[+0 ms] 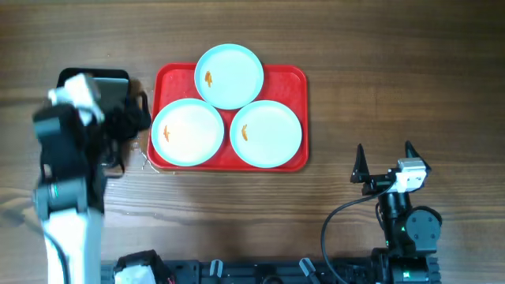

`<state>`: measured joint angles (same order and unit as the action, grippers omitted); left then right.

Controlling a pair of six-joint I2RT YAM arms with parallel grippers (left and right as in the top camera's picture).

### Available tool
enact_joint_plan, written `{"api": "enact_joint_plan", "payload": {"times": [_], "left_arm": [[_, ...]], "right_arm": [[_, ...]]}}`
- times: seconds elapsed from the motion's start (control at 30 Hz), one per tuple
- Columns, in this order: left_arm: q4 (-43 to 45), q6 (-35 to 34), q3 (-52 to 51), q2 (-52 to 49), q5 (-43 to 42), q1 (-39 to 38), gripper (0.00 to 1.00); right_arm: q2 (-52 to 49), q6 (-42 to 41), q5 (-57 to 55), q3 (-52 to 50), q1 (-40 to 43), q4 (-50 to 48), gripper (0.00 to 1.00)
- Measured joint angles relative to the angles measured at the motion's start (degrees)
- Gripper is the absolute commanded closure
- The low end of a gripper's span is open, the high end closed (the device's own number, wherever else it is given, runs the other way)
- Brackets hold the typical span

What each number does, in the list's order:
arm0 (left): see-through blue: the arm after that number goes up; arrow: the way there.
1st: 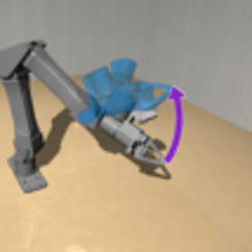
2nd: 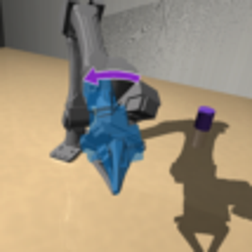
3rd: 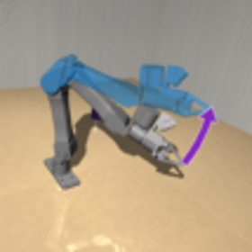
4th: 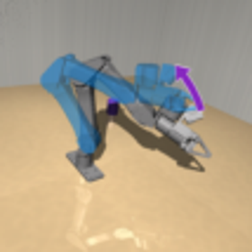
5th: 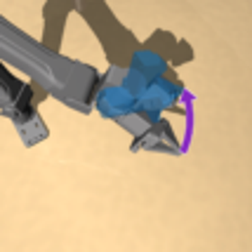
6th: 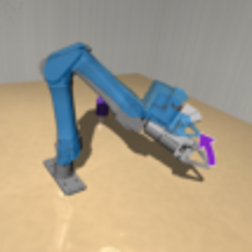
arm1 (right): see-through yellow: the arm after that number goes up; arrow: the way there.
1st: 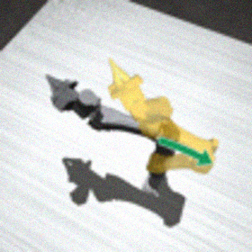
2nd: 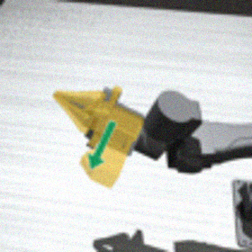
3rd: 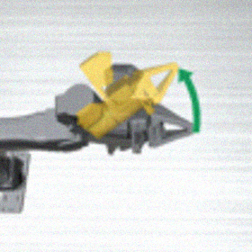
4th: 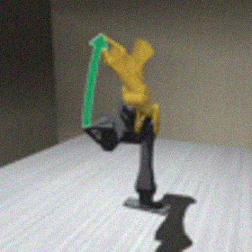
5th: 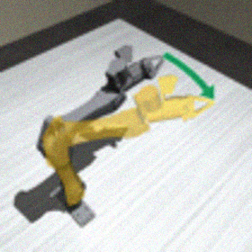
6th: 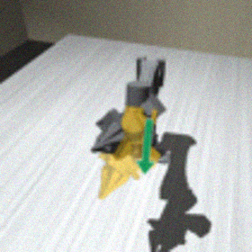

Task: Clean dirty plates on tray and stack at the side
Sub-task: 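Reach the left gripper into the black tray and grasp the sponge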

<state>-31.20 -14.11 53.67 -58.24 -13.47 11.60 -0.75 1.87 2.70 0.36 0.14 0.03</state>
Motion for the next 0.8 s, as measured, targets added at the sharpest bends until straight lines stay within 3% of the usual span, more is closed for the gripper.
{"api": "enact_joint_plan", "payload": {"times": [0.1,0.3,0.5,0.53,0.6,0.67,0.73,0.77,0.8], "left_arm": [[-1.20,-1.79,2.89,-10.58,4.57,1.79,0.00],[4.94,-11.08,4.52,-28.87,12.39,19.26,0.00],[15.12,-12.76,4.59,-44.46,12.81,21.14,0.09],[16.02,-12.81,4.63,-46.03,12.79,21.14,0.11],[18.84,-12.83,4.98,-47.93,13.20,21.11,0.30],[19.91,-13.07,5.22,-48.76,13.40,21.03,0.57],[20.13,-12.90,5.22,-49.09,13.42,20.70,0.48],[20.09,-12.26,5.22,-49.24,13.44,20.57,0.48],[20.06,-10.97,5.22,-49.33,13.49,20.31,0.53]], "right_arm": [[-0.02,0.00,0.00,0.00,0.00,-0.02,0.00],[-0.02,0.00,0.00,0.00,0.00,-0.02,0.00],[-0.02,0.00,0.00,0.00,0.00,-0.04,0.00],[-0.02,0.00,0.00,0.00,0.00,-0.04,0.00],[-0.02,0.00,0.00,0.00,0.00,-0.02,0.00],[-0.02,0.00,0.00,0.00,0.00,-0.02,0.00],[-0.02,0.00,0.00,0.00,0.00,-0.02,0.00],[-0.02,0.00,0.00,0.00,0.00,-0.02,0.00],[-0.02,0.00,0.00,0.00,0.00,-0.02,0.00]]}}
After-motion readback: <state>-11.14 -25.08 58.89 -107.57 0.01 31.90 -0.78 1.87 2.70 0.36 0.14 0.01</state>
